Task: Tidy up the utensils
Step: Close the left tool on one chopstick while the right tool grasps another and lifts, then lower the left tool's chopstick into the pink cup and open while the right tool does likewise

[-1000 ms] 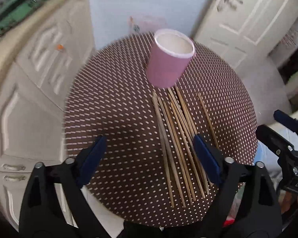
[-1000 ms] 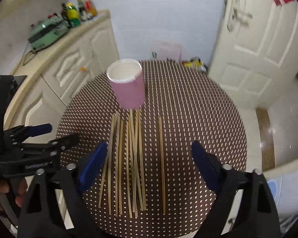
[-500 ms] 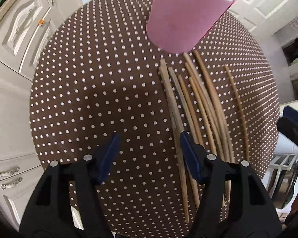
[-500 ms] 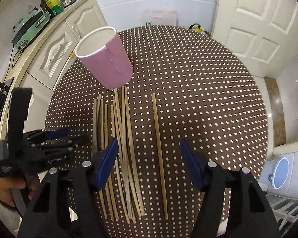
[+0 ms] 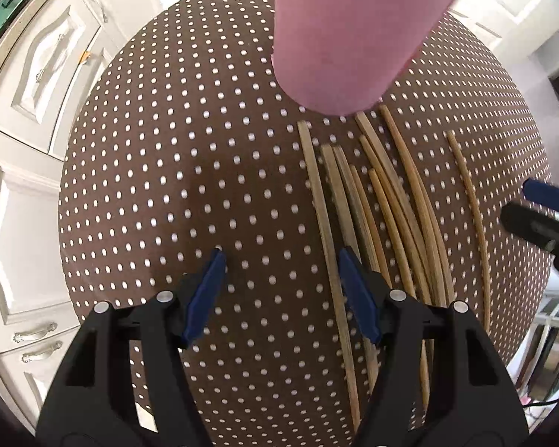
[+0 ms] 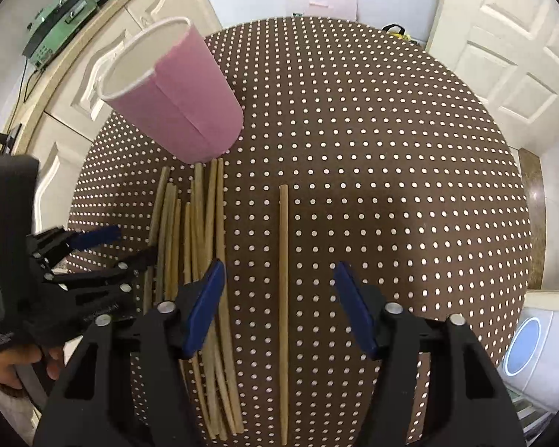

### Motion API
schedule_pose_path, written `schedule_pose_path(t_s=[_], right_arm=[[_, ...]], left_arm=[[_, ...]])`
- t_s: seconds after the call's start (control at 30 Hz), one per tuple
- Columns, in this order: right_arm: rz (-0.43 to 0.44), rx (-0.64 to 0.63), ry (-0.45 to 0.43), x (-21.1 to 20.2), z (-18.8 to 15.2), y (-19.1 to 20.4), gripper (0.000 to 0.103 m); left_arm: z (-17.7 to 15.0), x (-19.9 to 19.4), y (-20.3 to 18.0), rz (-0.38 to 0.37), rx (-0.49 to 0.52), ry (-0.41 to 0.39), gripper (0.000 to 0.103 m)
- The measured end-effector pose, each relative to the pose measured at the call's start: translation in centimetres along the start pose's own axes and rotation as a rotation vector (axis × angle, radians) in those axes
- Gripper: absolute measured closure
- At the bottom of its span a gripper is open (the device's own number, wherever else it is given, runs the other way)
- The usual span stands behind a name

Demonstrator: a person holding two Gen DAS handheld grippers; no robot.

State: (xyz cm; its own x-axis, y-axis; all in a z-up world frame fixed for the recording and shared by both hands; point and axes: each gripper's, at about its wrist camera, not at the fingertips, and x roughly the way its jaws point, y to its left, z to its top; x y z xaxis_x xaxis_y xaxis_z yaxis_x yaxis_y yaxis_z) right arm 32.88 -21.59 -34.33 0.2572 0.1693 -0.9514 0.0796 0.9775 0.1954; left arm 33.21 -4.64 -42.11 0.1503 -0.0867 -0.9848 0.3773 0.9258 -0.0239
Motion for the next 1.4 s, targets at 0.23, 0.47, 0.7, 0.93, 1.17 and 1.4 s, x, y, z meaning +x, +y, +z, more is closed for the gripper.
schedule_pose_path(t_s=[0.23,0.47,0.7,0.93,1.17,1.4], right_arm=[[-0.040,-0.051,0.070,2.4,1.3,0.0,0.062],[-0.043,-0.093,0.115,4.4,3.0,0.5,0.083],[-0.056,-0.111,0.118,5.0,4.0,1.0,0.097],[0.057,-0.004,0.050,2.3,5.4,-0.5,0.098],[0.134,0.009,-0.099,-3.4,7.0,0.6,0.098],[0.177,-0.035,-0.201,-8.3,7.0,2.2,0.098]], left_arm=[[4.7,-0.3,1.4,0.013,-0.029,0.004,0.041],[7.8,-0.1,0.3,0.022,-0.007,0.007,0.070],[9.7,-0.2,1.0,-0.071,-0.084,-0.002,0.096],[10.9,-3.7,2.3,-0.180,-0.123,-0.077,0.097],[10.9,-9.9,2.1,-0.241,-0.073,-0.193,0.097],[8.2,-15.4,3.1,-0.282,-0.020,-0.295,0.097]])
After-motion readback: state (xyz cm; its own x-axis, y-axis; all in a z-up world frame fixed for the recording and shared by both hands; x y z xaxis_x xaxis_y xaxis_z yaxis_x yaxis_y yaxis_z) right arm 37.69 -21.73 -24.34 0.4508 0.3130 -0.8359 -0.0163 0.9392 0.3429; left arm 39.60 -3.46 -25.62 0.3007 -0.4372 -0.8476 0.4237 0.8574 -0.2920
